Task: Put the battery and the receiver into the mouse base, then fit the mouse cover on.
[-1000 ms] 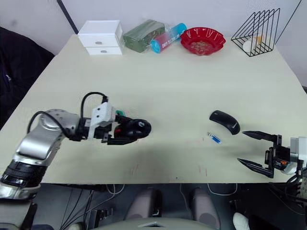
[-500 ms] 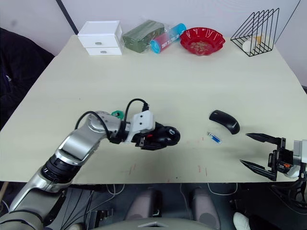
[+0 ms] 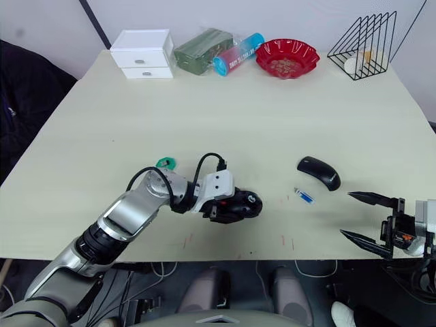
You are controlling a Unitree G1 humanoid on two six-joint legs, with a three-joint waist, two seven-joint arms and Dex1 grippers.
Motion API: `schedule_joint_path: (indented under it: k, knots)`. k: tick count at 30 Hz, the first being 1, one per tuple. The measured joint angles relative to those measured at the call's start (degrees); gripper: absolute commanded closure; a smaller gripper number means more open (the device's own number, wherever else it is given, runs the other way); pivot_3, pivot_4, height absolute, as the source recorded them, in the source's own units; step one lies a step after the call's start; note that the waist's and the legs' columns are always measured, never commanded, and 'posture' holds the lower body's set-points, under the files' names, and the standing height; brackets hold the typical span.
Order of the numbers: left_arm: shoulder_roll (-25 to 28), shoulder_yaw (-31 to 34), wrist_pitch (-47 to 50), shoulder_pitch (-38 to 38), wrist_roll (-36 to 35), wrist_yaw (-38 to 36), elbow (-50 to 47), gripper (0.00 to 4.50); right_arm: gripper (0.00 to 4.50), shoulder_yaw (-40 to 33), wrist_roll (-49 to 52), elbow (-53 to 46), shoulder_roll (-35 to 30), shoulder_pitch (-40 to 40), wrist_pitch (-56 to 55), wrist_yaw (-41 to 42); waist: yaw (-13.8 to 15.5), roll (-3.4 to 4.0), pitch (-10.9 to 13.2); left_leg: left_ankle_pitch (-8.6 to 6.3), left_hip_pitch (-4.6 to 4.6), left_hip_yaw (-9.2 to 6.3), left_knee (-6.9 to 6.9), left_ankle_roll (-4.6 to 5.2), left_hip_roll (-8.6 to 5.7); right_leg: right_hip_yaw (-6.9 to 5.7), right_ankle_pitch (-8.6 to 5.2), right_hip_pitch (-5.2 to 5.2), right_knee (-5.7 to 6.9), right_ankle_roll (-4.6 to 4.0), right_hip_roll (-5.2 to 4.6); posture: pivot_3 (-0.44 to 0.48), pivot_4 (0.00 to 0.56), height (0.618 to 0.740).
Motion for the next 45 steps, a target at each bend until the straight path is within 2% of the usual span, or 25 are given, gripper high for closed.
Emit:
schedule_joint_path:
  k: [11,12,15,22,28,33,36,41,42,44,45]
  knots:
    - [-0.6,0.2,-1.2,-0.2,0.1,-1.7,1.6,1.57,0.00,3.4,-7.8,-14.0,0.1,3.4,10.8,-19.5,0.4,0.05,0.0,0.00,0.00,0.04,0.00,0.00,0.00,0.01,-0.01,-0.01,0.00,0.00,0.04,0.000,0.150,0.740]
    - [-0.5,0.3,-1.2,0.0,0.1,-1.7,1.6,1.57,0.00,5.4,-10.1,-17.1,1.3,4.3,12.0,-23.4,0.4,0.05,0.0,0.00,0.00,0.04,-0.01,0.00,0.01,-0.01,-0.01,-0.01,0.00,0.00,0.05,0.000,0.150,0.740]
    - [-0.5,0.3,-1.3,0.0,0.1,-1.7,1.5,1.57,0.00,8.6,-12.2,-20.0,2.7,5.2,13.9,-27.2,0.4,0.07,0.0,0.00,-0.01,0.04,-0.01,0.00,0.01,0.01,-0.01,-0.02,0.00,0.00,0.06,0.000,0.150,0.740]
    - [-0.3,0.5,-1.3,0.1,0.1,-2.0,1.5,1.57,0.00,11.9,-17.0,-24.6,1.1,2.5,27.9,-39.0,0.2,0.05,-0.1,0.00,0.00,0.05,0.00,0.00,0.01,0.05,-0.01,-0.03,0.00,0.00,0.08,0.000,0.150,0.740]
    - [-0.4,0.5,-1.3,0.2,0.1,-2.1,1.5,1.57,0.00,15.2,-18.5,-25.9,2.2,0.4,32.7,-43.5,0.2,0.05,-0.1,0.00,-0.03,0.07,-0.01,0.00,0.03,0.02,-0.01,-0.03,-0.02,-0.01,0.10,0.000,0.150,0.740]
    - [-0.3,0.7,-1.5,0.3,0.1,-2.4,1.7,1.57,0.00,16.1,-19.2,-25.8,2.2,0.4,33.6,-44.1,0.1,0.05,-0.1,0.00,-0.02,0.07,-0.01,0.00,0.03,0.02,-0.01,-0.03,-0.01,-0.01,0.11,0.000,0.150,0.740]
    - [0.0,0.9,-1.7,0.4,0.1,-2.6,1.7,1.57,0.90,16.9,-19.4,-25.2,2.4,-0.5,33.6,-44.7,-0.2,0.04,-0.1,0.00,-0.01,0.06,-0.01,0.00,0.03,0.02,-0.01,-0.03,-0.01,0.00,0.11,0.000,0.150,0.740]
    - [0.0,0.9,-2.0,0.5,0.1,-2.6,1.8,1.57,3.37,17.2,-19.8,-24.6,3.1,-1.3,33.5,-45.2,-0.3,0.04,-0.1,0.00,-0.01,0.06,-0.01,0.00,0.03,0.03,-0.01,-0.03,-0.02,0.00,0.11,0.000,0.150,0.740]
    - [0.0,0.9,-2.2,0.5,0.1,-2.6,1.9,1.57,3.60,17.3,-20.0,-24.6,3.1,-1.4,33.5,-45.3,-0.3,0.04,-0.1,0.00,-0.01,0.06,-0.01,0.00,0.03,0.03,-0.01,-0.03,-0.01,0.00,0.11,0.000,0.150,0.740]
    - [0.0,0.9,-2.4,0.5,0.1,-2.7,2.0,1.57,4.38,17.3,-20.1,-24.5,3.4,-1.6,33.5,-45.6,-0.3,0.03,-0.1,0.00,-0.01,0.06,-0.01,0.00,0.03,0.03,-0.01,-0.03,-0.01,0.00,0.11,0.000,0.150,0.740]
    - [0.0,0.9,-2.4,0.5,0.1,-2.7,2.0,1.57,4.39,17.3,-20.1,-24.4,3.5,-1.8,33.5,-45.8,-0.3,0.04,-0.1,0.00,-0.01,0.06,-0.01,0.00,0.03,0.03,-0.01,-0.03,-0.01,0.00,0.11,0.000,0.150,0.740]
